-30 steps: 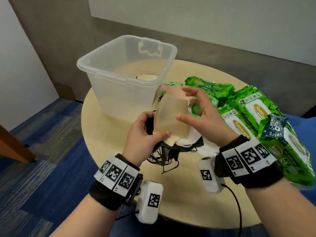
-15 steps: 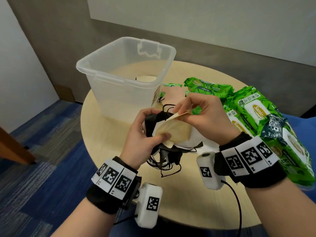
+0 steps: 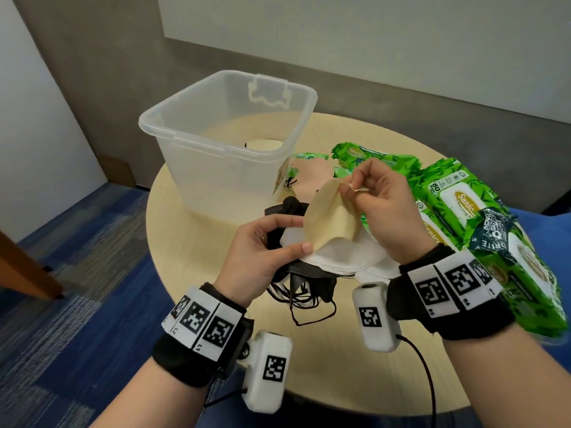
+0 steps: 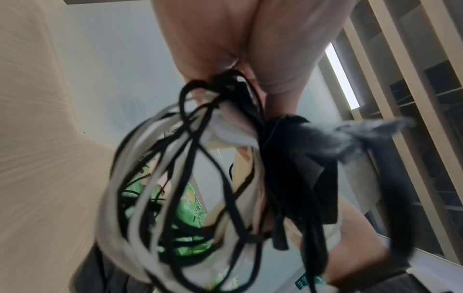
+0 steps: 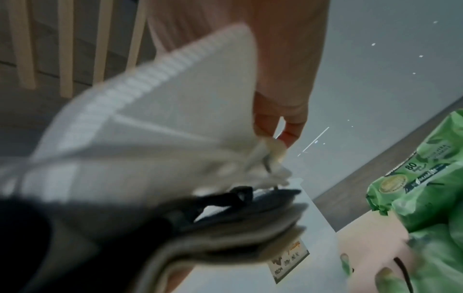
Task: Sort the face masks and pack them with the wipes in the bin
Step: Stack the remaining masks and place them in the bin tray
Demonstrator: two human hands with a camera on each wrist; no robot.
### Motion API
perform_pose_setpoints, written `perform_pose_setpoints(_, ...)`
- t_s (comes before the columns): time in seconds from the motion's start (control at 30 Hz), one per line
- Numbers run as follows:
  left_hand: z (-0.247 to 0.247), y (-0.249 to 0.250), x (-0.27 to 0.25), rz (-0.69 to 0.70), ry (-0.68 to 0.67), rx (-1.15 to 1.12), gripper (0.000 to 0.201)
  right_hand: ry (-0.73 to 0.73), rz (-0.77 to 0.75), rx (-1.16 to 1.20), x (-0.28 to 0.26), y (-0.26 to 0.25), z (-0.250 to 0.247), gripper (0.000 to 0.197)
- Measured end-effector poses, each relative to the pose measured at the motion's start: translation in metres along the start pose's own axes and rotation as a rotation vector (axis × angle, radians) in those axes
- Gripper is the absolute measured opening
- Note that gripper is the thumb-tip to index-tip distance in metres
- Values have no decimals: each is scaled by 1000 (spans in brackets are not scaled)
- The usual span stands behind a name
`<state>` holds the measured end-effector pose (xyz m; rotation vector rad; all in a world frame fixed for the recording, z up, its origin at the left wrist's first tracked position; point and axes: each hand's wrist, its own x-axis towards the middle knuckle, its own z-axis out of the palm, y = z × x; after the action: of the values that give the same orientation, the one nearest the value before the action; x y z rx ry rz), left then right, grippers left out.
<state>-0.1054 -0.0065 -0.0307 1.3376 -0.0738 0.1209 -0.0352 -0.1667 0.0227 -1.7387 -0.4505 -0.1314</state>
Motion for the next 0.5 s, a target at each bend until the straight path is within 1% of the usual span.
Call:
perform_pose_setpoints(0.2, -1, -3, 1, -23, 62, 83, 23, 280, 20, 83, 6, -4, -17, 29)
perform_pose_setpoints(0.27, -2, -4, 2, -24, 82, 129, 21, 333, 26, 103, 7, -4, -21, 30)
perform_pose_setpoints(0.37, -5, -7, 4, -24, 138, 208, 23, 308, -10, 133, 6, -5, -24, 36)
perform_pose_setpoints(0.43, -7, -9, 6, -27, 186, 237, 22, 231, -43, 156, 6, -5, -25, 39)
perform_pose_setpoints(0.5, -9, -10, 8, -48, 228, 219, 20, 118, -55, 199, 4, -6, -24, 36)
